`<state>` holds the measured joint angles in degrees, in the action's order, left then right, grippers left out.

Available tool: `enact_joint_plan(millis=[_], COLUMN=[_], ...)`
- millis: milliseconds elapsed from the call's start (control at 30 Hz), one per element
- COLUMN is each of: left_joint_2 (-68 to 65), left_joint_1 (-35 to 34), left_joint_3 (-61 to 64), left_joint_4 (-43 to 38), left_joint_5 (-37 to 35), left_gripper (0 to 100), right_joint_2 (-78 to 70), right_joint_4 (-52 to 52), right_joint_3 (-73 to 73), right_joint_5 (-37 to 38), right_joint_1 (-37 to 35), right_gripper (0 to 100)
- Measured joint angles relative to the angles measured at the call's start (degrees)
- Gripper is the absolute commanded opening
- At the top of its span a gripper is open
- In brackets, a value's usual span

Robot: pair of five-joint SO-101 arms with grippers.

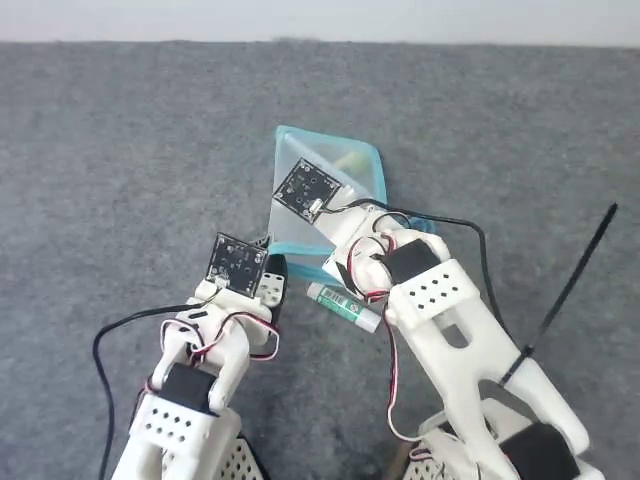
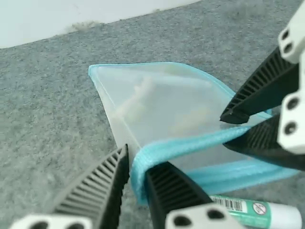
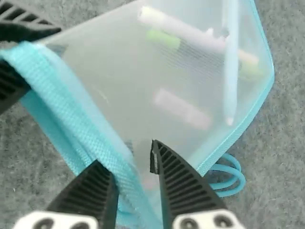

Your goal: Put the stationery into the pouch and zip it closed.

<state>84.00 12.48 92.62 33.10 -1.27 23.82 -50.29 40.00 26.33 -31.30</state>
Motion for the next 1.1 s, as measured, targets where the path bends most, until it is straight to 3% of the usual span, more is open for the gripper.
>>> enact_joint_plan(millis=[100, 400, 867, 1100], left_joint_2=[0.0, 0.0, 0.0, 0.0], left_joint_1=[-2.2, -4.0, -4.1, -4.0], left_joint_3=[0.0, 0.0, 0.0, 0.0], left_joint_4=[0.0, 0.0, 0.0, 0.0], left_joint_5=[0.0, 0.0, 0.0, 0.0], left_gripper=[17, 17, 17, 2], right_joint_2=[1.6, 10.3, 14.2, 16.7], right_joint_4=[-2.8, -6.6, -9.8, -9.8], right_joint_3=[0.0, 5.5, 6.4, 8.9], right_joint_5=[0.0, 2.6, 3.4, 5.9], right_joint_1=[0.0, 0.0, -5.9, -7.5], right_gripper=[0.6, 0.6, 0.6, 0.6])
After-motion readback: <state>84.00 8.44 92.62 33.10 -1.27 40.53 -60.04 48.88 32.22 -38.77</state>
